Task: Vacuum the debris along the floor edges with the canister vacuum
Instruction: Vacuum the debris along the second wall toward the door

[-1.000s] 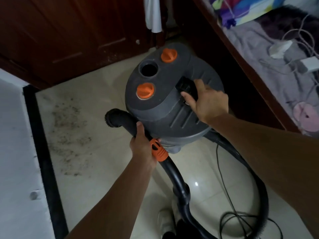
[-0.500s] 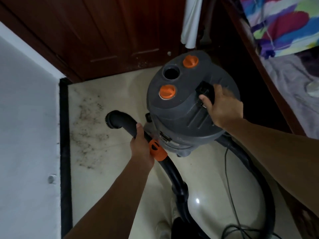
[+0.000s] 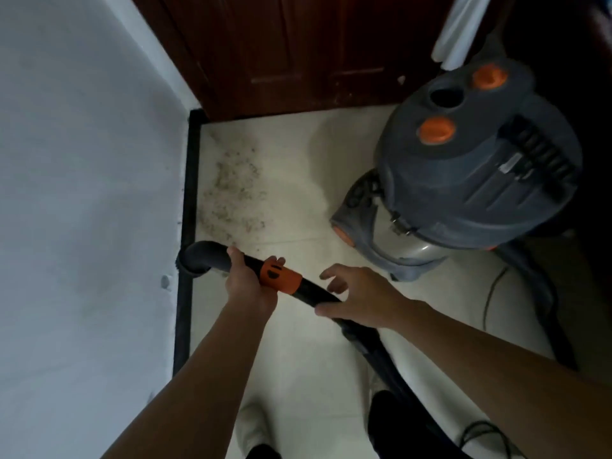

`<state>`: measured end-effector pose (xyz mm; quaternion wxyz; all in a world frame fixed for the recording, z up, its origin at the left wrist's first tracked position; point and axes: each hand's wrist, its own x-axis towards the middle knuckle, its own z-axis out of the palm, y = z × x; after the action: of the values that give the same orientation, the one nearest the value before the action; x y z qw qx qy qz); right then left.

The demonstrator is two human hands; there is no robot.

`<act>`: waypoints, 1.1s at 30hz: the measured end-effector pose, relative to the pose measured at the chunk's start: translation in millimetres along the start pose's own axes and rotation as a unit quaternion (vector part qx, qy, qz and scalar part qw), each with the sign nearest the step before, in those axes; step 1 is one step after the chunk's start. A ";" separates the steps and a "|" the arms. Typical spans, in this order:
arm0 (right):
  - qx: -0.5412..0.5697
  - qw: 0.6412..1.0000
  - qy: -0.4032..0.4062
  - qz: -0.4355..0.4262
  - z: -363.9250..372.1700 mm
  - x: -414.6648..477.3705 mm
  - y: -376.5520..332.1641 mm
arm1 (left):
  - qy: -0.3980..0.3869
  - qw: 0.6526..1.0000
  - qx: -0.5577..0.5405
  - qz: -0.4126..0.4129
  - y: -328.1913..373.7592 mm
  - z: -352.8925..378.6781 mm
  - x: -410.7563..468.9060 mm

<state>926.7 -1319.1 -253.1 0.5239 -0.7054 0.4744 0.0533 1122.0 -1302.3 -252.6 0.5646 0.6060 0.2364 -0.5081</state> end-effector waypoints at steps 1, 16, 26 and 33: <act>-0.012 1.000 -0.018 0.003 17.9 5.7 -1.7 | -0.007 1.000 -0.009 -0.005 2.1 -10.5 7.3; -0.043 0.973 0.200 0.109 198.6 121.8 159.5 | -0.002 0.889 0.454 0.049 -71.1 -234.8 251.3; -0.158 0.956 0.246 0.041 241.8 262.6 249.7 | 0.003 0.605 0.757 0.247 -89.7 -344.6 436.2; -0.121 0.961 0.250 -0.005 258.1 305.1 283.0 | -0.004 0.432 0.807 0.402 -74.0 -364.9 499.4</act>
<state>996.3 -1302.8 -737.5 0.3000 -0.7568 0.5764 -0.0704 1371.4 -1089.8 -782.4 -0.0398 0.8108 -0.5537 -0.1855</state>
